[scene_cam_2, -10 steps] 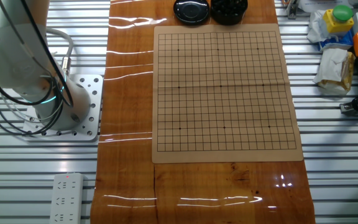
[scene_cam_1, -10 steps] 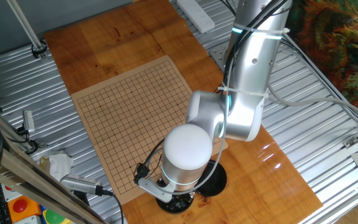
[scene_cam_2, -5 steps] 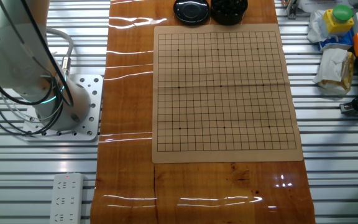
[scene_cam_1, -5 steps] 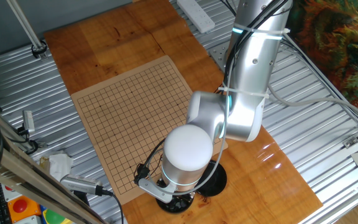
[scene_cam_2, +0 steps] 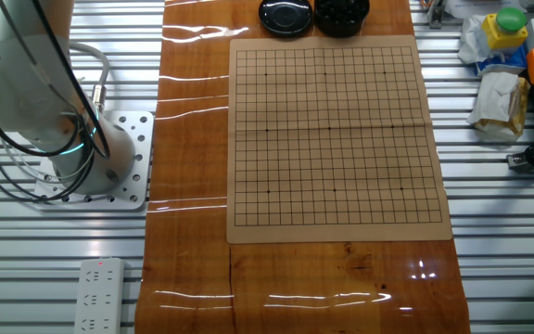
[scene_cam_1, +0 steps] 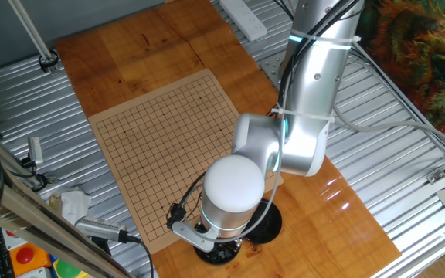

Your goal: Play the first move as black on the 3-4 point in the upper right corner of the Go board

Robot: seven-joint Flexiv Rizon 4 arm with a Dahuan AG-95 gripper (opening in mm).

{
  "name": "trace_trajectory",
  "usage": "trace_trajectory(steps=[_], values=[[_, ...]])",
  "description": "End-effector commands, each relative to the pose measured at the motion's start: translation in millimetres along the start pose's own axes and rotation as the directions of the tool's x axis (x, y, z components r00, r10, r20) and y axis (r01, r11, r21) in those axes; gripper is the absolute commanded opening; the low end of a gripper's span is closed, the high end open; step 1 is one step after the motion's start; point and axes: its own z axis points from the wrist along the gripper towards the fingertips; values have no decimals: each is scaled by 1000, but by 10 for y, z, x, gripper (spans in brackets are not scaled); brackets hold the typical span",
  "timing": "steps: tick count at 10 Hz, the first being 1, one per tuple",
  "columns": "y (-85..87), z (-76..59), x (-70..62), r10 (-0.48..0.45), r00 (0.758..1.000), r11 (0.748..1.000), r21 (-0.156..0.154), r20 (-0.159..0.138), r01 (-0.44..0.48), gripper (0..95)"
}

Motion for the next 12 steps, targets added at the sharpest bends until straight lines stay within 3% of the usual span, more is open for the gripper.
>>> trace_trajectory(steps=[1, 9, 12], values=[[-1, -5, -3, -14, 1000, 1000, -6, 6, 14, 380], [-18, -77, -112, -25, 1000, 1000, -17, 18, 25, 380], [-23, -48, -146, -23, 999, 1000, -13, 22, 23, 380]])
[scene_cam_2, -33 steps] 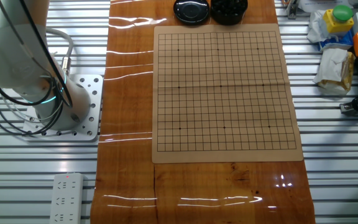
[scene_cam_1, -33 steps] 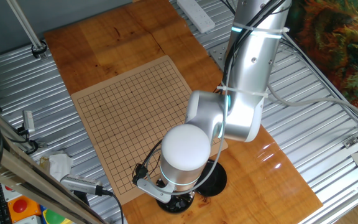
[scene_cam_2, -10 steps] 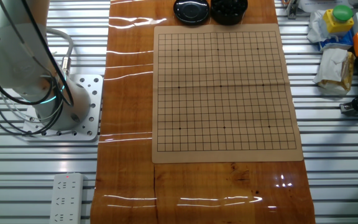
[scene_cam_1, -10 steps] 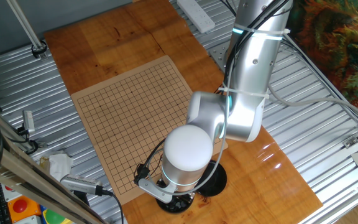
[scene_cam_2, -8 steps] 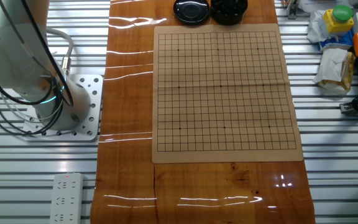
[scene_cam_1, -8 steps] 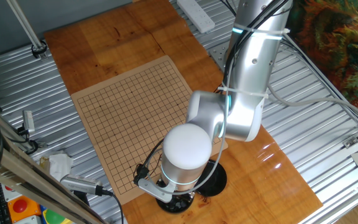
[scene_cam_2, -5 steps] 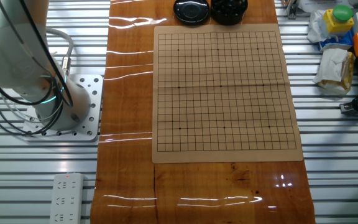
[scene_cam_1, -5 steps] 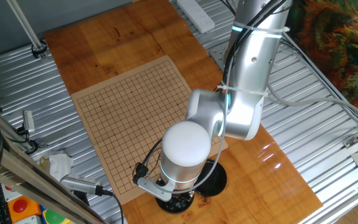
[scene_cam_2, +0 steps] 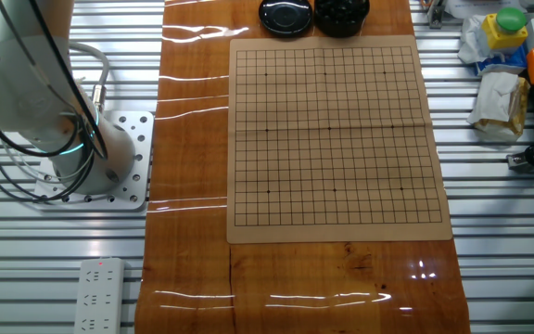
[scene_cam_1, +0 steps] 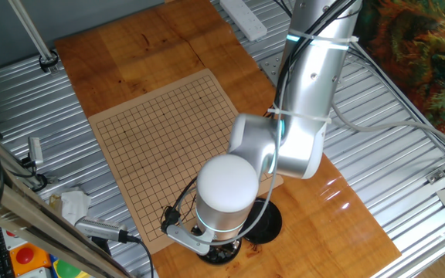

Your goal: Play the first move as black on the 3-4 point in the upper right corner of the Go board

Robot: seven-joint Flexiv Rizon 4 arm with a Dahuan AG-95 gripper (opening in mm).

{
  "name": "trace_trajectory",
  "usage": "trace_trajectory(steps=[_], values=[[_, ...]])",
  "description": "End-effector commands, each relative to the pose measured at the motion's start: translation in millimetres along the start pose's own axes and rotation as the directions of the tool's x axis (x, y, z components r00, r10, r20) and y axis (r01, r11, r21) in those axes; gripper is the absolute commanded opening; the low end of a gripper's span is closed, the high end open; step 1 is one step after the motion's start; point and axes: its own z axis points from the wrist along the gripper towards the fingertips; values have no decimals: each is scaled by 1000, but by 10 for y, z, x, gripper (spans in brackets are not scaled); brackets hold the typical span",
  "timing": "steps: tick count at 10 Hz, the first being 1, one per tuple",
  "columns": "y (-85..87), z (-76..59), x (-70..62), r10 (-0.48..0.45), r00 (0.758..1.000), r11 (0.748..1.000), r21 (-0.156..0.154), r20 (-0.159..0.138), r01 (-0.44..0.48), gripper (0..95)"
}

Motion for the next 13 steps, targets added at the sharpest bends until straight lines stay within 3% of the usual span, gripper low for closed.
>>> trace_trajectory(steps=[1, 13], values=[[-7, 31, -2, 0, 1000, 1000, 5, 6, 0, 380], [-17, 102, -23, -4, 1000, 1000, 14, 15, 4, 380]])
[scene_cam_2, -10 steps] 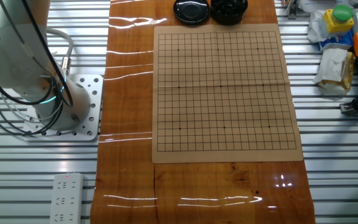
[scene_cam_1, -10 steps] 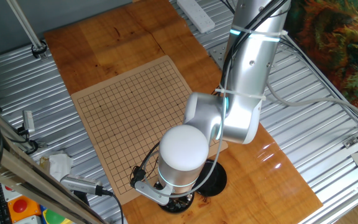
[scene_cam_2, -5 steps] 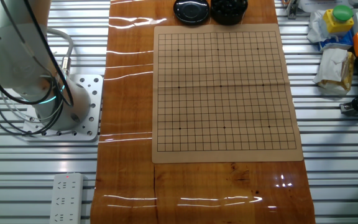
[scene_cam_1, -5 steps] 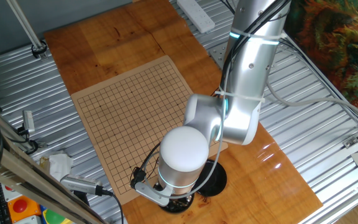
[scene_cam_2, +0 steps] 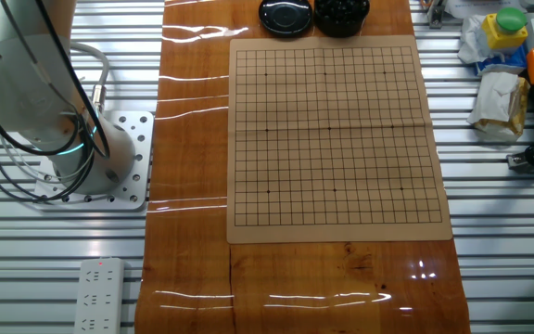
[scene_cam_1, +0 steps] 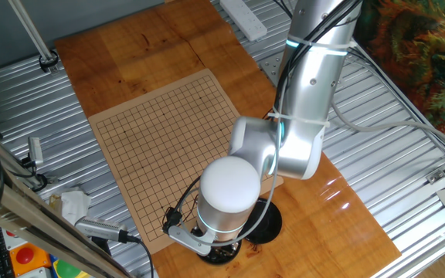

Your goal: Play the first move as black on the 3-4 point in the upper right corner of the Go board

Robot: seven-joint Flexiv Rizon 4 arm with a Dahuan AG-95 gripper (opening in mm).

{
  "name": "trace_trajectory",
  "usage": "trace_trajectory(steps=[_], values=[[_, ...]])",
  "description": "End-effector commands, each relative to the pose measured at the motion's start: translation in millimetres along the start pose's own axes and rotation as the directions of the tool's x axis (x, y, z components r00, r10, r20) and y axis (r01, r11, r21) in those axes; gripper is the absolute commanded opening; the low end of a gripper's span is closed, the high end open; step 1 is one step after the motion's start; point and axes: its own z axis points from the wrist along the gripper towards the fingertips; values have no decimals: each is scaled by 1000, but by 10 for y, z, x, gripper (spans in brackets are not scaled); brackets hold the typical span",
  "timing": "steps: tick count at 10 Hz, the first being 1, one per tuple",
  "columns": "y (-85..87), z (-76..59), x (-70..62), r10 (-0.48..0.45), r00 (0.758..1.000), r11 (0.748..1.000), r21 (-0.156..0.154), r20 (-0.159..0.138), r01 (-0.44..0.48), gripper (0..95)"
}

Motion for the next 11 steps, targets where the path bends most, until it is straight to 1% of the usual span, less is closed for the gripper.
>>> trace_trajectory(steps=[1, 2, 8, 11], values=[[0, 2, -3, 2, 1000, 1000, 2, -2, -2, 380], [0, 2, -3, 2, 1000, 1000, 3, -3, -2, 190], [0, 2, -3, 3, 1000, 1000, 3, -3, -3, 190], [0, 2, -3, 1, 1000, 1000, 8, -7, -1, 190]])
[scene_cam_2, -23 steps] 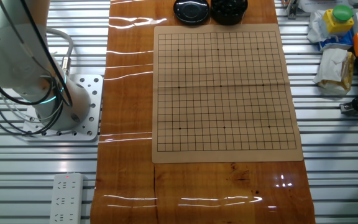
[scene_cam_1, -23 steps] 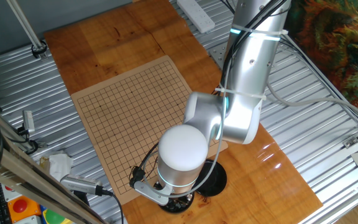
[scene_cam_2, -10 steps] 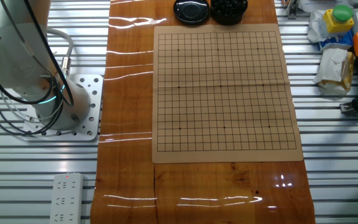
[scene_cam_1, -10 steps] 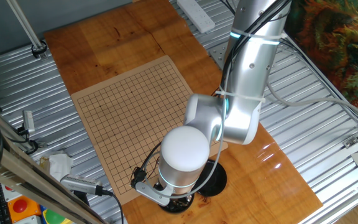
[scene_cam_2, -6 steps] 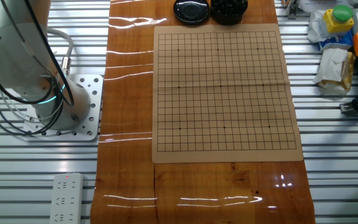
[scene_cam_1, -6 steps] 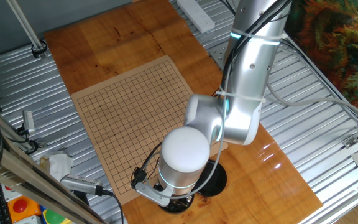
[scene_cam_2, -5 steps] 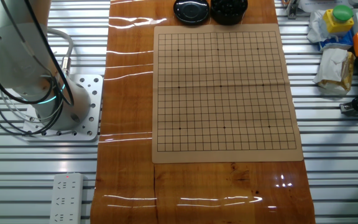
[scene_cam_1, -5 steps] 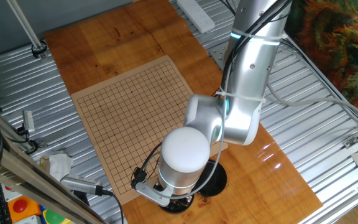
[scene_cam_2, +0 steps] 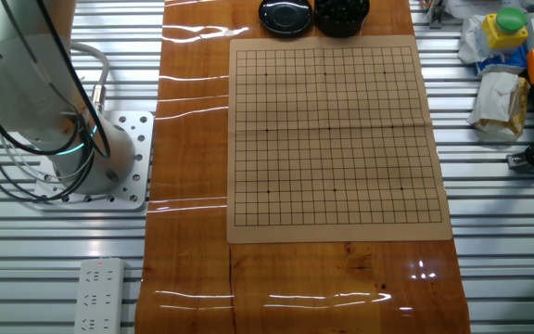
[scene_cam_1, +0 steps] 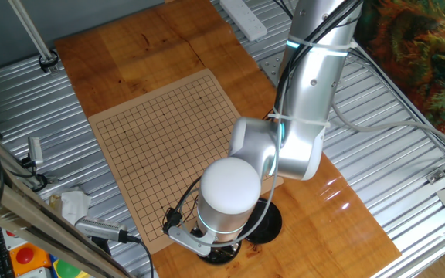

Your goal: Play the first move as black on the 3-4 point in the upper right corner of the Go board

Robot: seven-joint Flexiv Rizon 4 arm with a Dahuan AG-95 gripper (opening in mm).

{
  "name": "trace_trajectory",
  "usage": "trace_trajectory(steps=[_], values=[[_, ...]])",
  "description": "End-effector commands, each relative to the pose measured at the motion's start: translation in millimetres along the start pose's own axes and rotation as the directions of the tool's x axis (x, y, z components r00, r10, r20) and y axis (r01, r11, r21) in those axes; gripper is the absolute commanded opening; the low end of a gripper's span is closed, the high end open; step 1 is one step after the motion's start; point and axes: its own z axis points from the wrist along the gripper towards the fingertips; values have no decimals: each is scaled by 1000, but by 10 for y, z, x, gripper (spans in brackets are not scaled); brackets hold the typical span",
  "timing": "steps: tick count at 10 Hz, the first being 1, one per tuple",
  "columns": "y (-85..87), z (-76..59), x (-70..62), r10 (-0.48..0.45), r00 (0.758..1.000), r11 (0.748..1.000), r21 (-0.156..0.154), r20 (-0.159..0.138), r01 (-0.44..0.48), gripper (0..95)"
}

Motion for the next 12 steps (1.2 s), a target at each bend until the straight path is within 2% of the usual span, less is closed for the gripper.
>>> trace_trajectory(steps=[1, 2, 3, 12], values=[[-1, -1, -4, 3, 1000, 1000, 6, -4, -3, 190], [-1, 0, -4, 4, 1000, 1000, 11, -8, -4, 190], [-1, 0, -4, 2, 1000, 1000, 14, -10, -2, 0], [0, -11, -4, -4, 1000, 1000, 27, -16, 4, 0]])
